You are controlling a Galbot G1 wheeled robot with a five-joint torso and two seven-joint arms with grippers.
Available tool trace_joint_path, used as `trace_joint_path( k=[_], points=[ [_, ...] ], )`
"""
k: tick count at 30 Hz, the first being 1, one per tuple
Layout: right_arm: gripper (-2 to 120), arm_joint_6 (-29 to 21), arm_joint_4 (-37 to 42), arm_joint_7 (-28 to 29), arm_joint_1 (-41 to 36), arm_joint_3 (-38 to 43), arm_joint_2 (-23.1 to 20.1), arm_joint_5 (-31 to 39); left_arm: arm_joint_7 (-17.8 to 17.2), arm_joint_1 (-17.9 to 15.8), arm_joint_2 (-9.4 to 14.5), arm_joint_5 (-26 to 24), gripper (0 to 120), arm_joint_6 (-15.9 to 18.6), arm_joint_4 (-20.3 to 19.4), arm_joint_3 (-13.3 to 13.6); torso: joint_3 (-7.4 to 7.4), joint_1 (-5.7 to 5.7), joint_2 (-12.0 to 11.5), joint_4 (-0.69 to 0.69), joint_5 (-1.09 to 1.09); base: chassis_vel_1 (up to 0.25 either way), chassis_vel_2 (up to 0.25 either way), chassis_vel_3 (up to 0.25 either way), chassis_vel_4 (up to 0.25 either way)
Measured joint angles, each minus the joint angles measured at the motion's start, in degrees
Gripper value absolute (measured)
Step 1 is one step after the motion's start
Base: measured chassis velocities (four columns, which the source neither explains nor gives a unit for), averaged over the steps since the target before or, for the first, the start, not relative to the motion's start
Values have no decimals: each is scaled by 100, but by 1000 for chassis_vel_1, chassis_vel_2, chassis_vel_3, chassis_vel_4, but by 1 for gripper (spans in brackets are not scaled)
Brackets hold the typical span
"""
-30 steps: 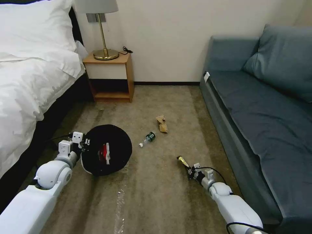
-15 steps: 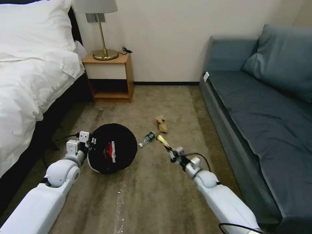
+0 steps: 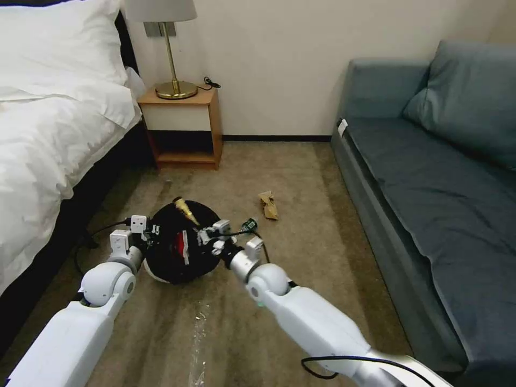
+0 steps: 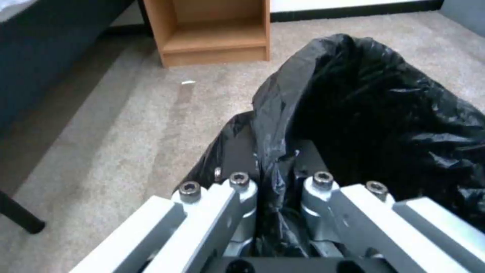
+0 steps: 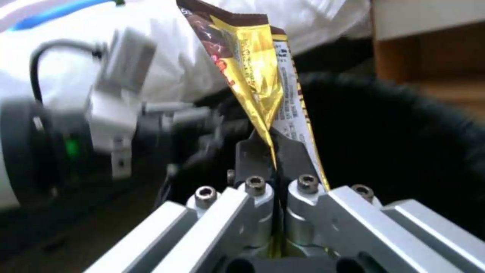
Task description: Pick up the trash bin, then pick up the garbage on the floor and place it into the trash bin.
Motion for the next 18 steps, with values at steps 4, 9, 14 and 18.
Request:
trace_joint_path(
  k=[4,9,14,18],
  points=[
    [0,6,-244,-49,-41,-82,212,-32,-3,40,-15,-4,6,-37,-16,-27,0,0,0,0,0,0,0,0,0],
    [0,-2,-360,-21,-44,-105,344,-74,-43,60,-15,-23,6,-46,-62,-49,0,0,0,0,1,0,0,0,0],
    [10,-33,-330,42,-41,-129,347,-108,-111,76,-30,-30,6,-46,-103,-49,0,0,0,0,1,0,0,0,0],
    [29,-34,-221,51,-42,-149,269,-110,-126,118,-32,-31,6,-46,-143,-74,0,0,0,-1,1,0,0,0,0]
  ],
)
